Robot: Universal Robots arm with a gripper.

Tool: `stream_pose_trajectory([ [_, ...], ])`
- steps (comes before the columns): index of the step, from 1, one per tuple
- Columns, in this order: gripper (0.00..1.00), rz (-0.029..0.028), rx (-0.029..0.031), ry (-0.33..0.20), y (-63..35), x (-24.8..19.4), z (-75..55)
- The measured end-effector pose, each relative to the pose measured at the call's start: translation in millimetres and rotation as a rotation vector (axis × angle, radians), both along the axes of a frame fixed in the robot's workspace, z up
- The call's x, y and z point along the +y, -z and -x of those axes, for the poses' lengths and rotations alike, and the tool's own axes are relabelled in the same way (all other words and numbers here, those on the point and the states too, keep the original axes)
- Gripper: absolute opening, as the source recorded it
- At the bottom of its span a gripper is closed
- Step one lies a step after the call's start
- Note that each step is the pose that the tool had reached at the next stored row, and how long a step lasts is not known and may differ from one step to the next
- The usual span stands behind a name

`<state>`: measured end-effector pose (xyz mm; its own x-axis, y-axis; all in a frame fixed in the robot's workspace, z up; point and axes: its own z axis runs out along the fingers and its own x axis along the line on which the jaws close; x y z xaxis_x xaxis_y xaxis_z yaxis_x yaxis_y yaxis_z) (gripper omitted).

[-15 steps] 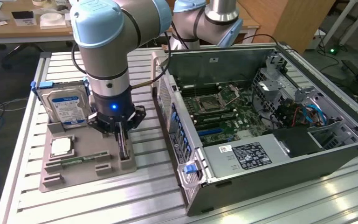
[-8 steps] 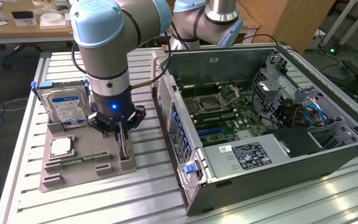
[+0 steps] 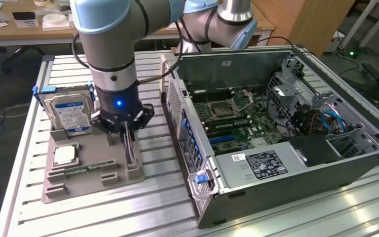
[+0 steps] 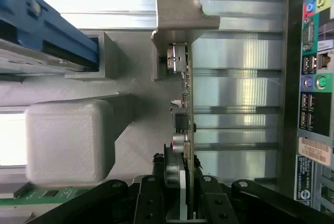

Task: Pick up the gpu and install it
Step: 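Pick up the gpu and move the gpu toward the slot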

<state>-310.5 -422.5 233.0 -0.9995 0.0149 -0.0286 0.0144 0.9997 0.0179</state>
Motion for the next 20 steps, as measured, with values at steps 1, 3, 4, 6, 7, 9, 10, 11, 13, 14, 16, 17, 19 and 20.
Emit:
stream_pose_trajectory([
  [1,0.28,-0.0005,0.0,0.0,-4.0,0.0,0.0],
  [3,0.28,-0.0014,0.0,0.0,-12.5,0.0,0.0],
  [4,0.28,-0.0018,0.0,0.0,-17.0,0.0,0.0],
  [6,0.28,-0.0024,0.0,0.0,-26.0,0.0,0.0],
  [7,0.28,-0.0028,0.0,0.0,-30.9,0.0,0.0],
  [9,0.28,-0.0036,0.0,0.0,-39.9,-0.1,0.0],
  [10,0.28,-0.004,0.0,0.0,-44.4,-0.1,0.0],
  [11,0.28,-0.0042,0.0,0.0,-48.9,0.0,0.0],
  [13,0.28,-0.0054,0.0,0.0,-58.2,-0.1,0.0],
  [14,0.28,-0.0061,0.0001,0.0,-62.7,-0.1,0.1],
  [16,0.28,-0.0076,0.0,0.0,-71.7,0.0,0.0],
  [17,0.28,-0.0082,0.0,0.0,-76.3,-0.1,0.0],
  [19,0.28,-0.0092,0.0,0.0,-85.3,-0.1,0.0],
  [20,0.28,-0.01,0.0,0.0,-90.0,-0.1,0.0],
])
